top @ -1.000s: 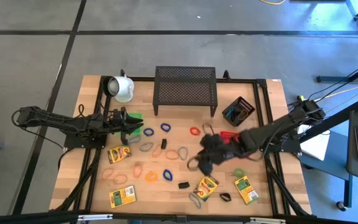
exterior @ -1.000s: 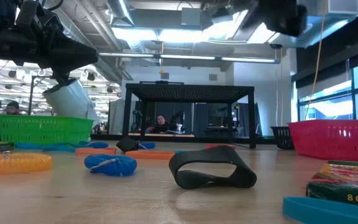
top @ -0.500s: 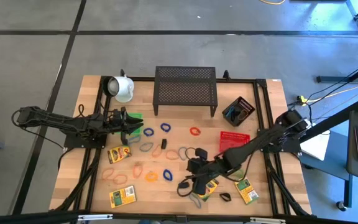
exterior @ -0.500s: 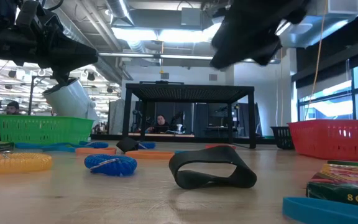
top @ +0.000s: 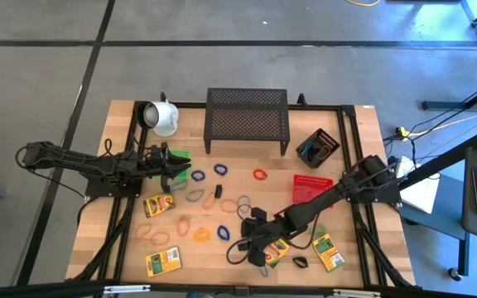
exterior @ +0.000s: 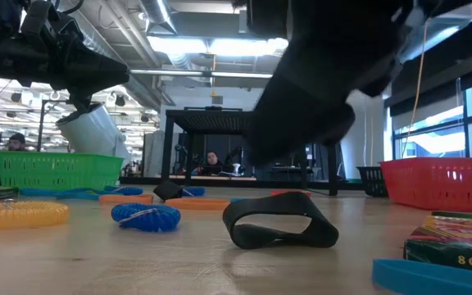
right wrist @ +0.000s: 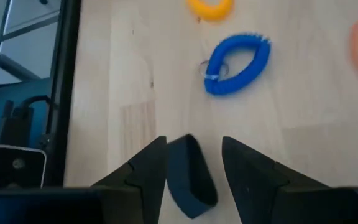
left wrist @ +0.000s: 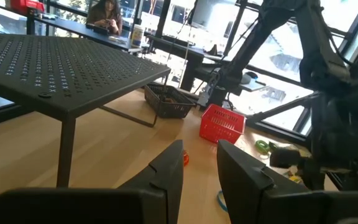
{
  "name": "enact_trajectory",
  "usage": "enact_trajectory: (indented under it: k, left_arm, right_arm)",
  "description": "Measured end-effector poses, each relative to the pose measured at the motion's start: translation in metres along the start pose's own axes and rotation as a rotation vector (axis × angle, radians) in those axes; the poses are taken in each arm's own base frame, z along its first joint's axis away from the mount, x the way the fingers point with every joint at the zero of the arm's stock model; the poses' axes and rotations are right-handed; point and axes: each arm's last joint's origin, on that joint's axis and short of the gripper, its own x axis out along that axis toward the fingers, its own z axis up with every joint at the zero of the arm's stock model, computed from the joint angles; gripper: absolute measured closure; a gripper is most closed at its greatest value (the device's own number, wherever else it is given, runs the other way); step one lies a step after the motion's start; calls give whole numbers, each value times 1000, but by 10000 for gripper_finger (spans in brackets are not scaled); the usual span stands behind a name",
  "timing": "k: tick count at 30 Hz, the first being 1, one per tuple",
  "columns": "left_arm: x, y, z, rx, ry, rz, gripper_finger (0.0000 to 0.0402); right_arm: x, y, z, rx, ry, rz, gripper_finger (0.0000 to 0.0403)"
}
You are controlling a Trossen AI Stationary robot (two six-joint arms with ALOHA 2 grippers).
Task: Pick & Place Office Desk Supplies
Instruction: Put the black rubber band into the black bin
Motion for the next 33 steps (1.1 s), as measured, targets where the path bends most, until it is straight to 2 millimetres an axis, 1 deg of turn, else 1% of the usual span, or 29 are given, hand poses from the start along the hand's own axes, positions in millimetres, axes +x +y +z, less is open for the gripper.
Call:
enact_trajectory:
  k: [3,7,10,14,18,22,27,33]
  left_arm:
    - [0,0,0,0,1,0,311]
    - [0,0,0,0,0,0,311]
    - [0,0,0,0,0,0,311]
    - [0,0,0,0,1,0,311]
    - [0,0,0,0,0,0,311]
    - [0,0,0,0,0,-1,311]
    - [0,0,0,0,0,0,311]
    - [0,0,0,0,0,-1,311]
  right_arm:
    - [5,-2,-4,26,12,-8,247]
    - [5,2,-6,45,12,-5,243]
    - [5,4,-7,91,12,-1,228]
    - [4,8,-7,137,6,12,198]
    - [2,14,-12,123,11,21,169]
    - [1,19,-16,60,-5,3,155]
    - [0,22,-18,-68,-63,-67,157]
    - [0,22,-18,-79,-62,-67,164]
